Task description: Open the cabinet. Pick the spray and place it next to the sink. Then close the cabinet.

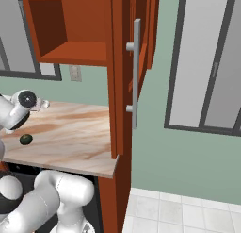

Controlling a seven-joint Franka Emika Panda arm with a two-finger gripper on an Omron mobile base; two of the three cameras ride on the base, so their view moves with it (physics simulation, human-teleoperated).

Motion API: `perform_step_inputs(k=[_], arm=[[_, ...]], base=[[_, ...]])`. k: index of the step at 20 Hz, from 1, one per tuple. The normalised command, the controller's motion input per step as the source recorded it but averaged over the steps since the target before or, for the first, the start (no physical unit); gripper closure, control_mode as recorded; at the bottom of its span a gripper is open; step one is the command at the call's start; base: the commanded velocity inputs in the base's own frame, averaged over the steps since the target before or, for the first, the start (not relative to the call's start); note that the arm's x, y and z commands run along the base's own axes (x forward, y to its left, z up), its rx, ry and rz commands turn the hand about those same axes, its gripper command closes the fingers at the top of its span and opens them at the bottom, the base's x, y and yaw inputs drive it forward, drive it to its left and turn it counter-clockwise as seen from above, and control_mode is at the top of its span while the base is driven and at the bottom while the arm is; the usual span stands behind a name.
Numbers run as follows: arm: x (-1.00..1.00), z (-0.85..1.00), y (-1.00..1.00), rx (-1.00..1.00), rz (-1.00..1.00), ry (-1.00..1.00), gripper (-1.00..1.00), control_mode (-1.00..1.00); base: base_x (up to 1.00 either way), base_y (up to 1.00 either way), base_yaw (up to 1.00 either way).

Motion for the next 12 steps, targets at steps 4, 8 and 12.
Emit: perform_step_inputs(k=[4, 8, 12], arm=[[-0.25, 0.26, -0.28, -0.01, -0.17, 0.18, -1.00, -1.00], [-0.27, 0.17, -0.28, -0.03, -0.18, 0.14, -1.00, -1.00], [-0.21, 0.23, -0.29, -0.02, -0.21, 0.14, -1.00, -1.00]], base=[[0.00, 0.00, 0.00], [0.00, 0.00, 0.00], [0.00, 0.00, 0.00]])
